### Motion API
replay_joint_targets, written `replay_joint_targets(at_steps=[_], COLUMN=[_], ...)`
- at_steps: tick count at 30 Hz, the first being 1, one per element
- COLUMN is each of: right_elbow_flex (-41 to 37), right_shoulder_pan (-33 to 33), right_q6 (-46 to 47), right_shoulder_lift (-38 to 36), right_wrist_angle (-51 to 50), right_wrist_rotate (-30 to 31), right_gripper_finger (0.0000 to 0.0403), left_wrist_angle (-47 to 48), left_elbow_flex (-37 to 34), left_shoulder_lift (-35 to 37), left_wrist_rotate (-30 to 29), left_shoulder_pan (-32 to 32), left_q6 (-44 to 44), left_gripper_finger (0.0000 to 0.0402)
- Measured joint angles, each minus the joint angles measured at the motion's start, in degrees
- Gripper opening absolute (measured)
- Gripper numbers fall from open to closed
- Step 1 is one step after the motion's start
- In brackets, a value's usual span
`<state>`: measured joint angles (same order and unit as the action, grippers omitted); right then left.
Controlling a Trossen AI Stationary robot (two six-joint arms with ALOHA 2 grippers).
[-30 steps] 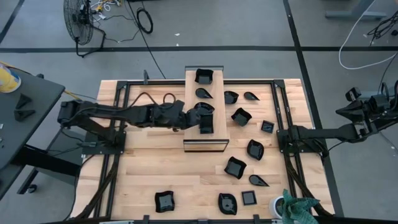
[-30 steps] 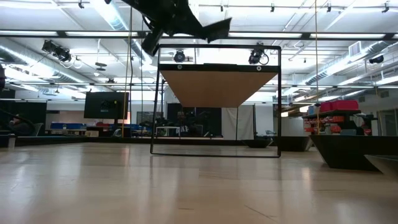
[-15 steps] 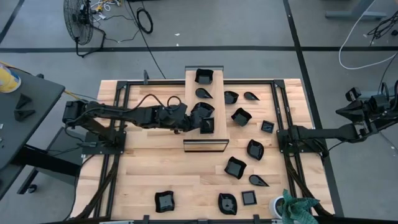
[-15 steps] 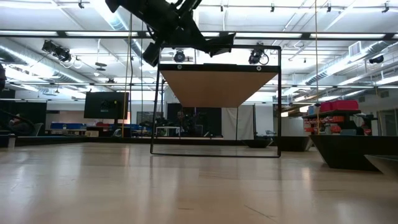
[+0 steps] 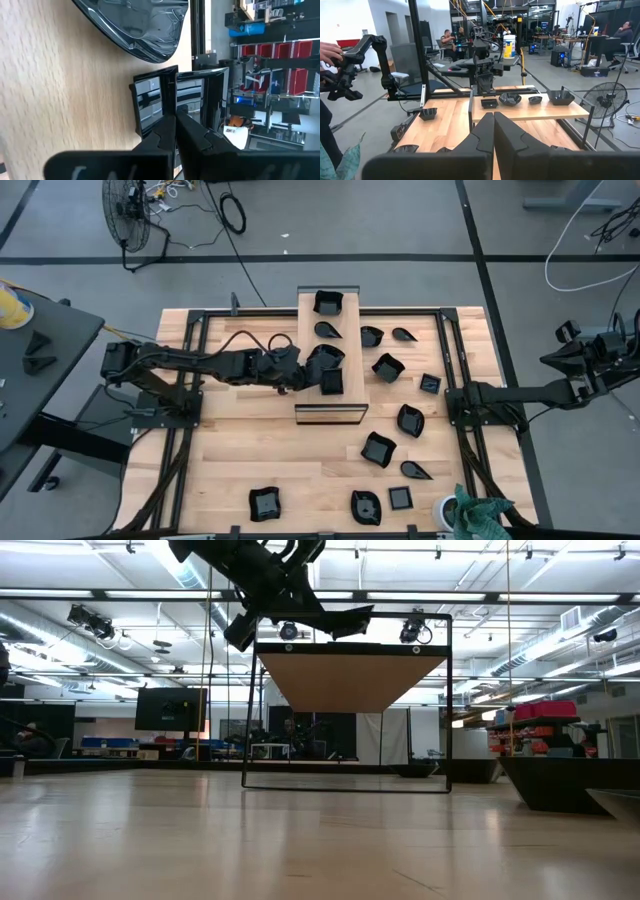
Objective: Pick & Place Mini shaped plates
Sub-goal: Stack the square plate on top of the square plate on the shelf
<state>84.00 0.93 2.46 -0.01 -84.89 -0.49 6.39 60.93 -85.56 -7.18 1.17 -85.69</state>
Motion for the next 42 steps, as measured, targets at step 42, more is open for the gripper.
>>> replay_joint_targets(at_steps=[42], right_elbow_flex=[-0.01], right_shoulder_pan=[0.0], right_q6=[0.0], right_shoulder_lift=[0.0], right_wrist_angle=[0.0], right_wrist_rotate=[0.0], right_gripper_finger=[0.001], left_wrist_angle=[0.77], left_elbow_flex=[-0.07], left_shoulder_lift=[0.0], left_wrist_rotate=[-1.11], left_shoulder_pan=[-0.02], left_q6=[1.03], left_gripper_finger=[0.0014])
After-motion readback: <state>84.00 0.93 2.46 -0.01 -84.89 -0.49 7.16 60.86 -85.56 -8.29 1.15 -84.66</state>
